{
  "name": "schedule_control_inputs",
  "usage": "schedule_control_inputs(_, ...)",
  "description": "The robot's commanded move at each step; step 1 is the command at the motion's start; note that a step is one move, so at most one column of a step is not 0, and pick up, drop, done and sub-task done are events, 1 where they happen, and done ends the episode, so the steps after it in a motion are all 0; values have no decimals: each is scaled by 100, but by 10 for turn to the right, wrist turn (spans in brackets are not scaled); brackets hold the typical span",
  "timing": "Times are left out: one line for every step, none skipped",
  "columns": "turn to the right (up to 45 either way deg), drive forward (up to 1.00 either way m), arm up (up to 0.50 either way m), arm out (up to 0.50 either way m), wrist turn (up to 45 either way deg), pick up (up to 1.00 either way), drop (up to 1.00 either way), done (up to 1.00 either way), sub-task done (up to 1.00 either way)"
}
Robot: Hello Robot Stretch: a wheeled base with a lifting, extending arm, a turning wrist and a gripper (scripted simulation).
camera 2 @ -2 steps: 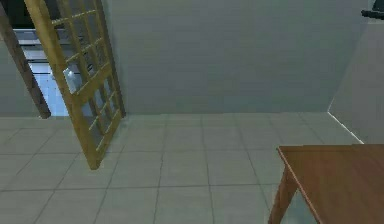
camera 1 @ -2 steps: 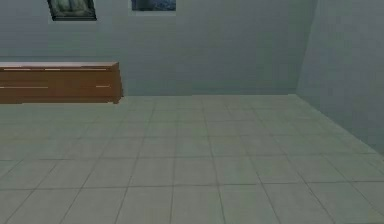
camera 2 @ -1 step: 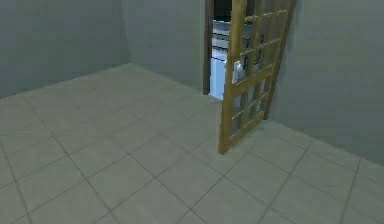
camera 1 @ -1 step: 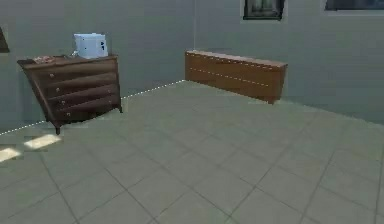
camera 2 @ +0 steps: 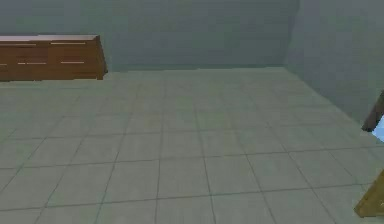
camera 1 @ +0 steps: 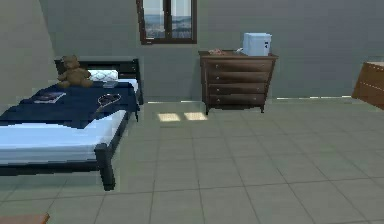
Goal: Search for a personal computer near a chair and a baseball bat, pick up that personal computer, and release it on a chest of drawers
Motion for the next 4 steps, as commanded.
schedule_control_inputs(0,75,0,0,0,0,0,0,0)
schedule_control_inputs(-450,0,0,0,0,0,0,0,0)
schedule_control_inputs(-330,0,0,0,0,0,0,0,0)
schedule_control_inputs(0,100,0,0,0,0,0,0,0)
